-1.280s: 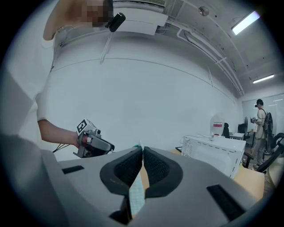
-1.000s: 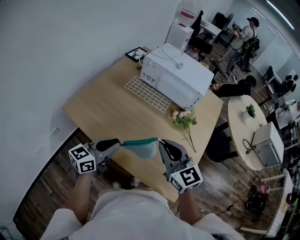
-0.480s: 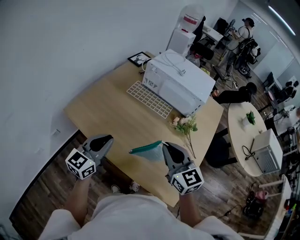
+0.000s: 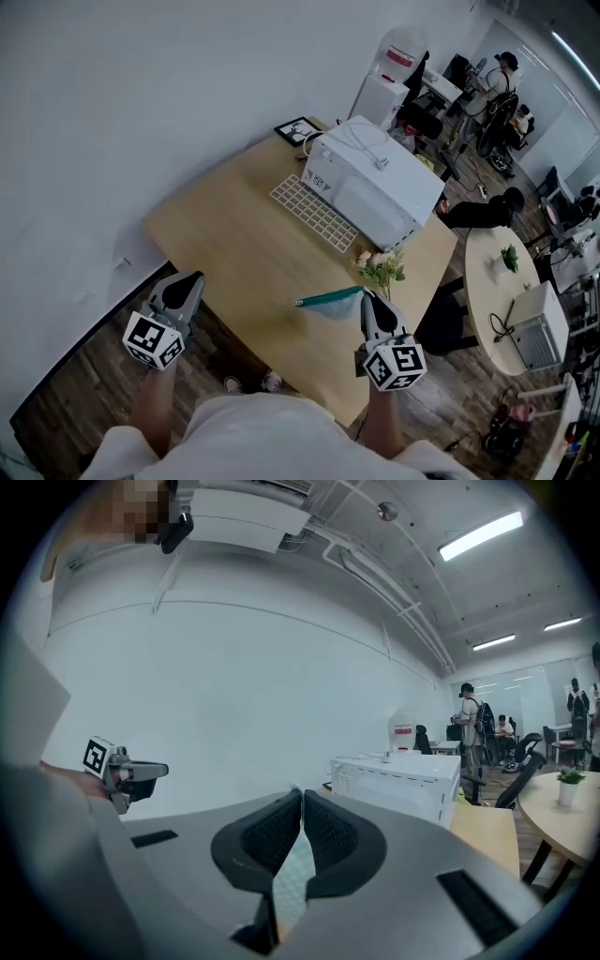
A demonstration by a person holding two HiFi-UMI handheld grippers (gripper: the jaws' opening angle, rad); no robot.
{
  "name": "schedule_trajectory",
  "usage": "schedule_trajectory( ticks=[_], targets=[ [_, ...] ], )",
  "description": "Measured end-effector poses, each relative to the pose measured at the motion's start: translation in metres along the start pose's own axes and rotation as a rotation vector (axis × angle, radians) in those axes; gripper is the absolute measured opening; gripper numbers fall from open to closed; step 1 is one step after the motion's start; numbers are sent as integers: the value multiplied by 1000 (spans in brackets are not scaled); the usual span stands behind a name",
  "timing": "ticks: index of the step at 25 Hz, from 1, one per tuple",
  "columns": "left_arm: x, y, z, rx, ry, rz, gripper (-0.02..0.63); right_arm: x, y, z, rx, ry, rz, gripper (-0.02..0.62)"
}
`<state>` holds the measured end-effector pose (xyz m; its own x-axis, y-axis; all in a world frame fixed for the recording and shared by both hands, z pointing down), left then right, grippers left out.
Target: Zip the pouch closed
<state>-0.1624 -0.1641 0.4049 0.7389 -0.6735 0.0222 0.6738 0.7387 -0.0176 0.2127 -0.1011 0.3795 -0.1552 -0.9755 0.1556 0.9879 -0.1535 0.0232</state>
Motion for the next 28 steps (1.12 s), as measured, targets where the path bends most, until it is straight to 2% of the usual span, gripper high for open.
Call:
schedule_trajectory(
  ticks=[6,10,14,19,28],
  targets=[
    [-42,-19,-12,47,57,-146,14,7,1,-3,4,28,25,15],
    [-64,-27,-23,72,77,-199,14,9,-1,-10,-10,35,28,15],
    [-77,-35,-31,59,97,-252,14,9,6,-12,-2,52,48,14],
    [-90,-36,-38,68,119,-282,14,8,4,-17,-12,72,50,14],
    [-99,-35,-34,44,110,-297,14,7,1,-14,-3,69,44,14]
  ],
)
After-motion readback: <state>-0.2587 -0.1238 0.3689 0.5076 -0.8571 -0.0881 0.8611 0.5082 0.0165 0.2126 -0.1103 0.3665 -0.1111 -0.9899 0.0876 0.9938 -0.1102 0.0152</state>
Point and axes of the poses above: the fingertips, and each gripper's own axes: x forward along the fingers, y to its right, z out of its underside, the point moved 5 cm from there along -x, backward along the fingers, and after that the axes turned 5 degrees about z, right-handed, at the moved point
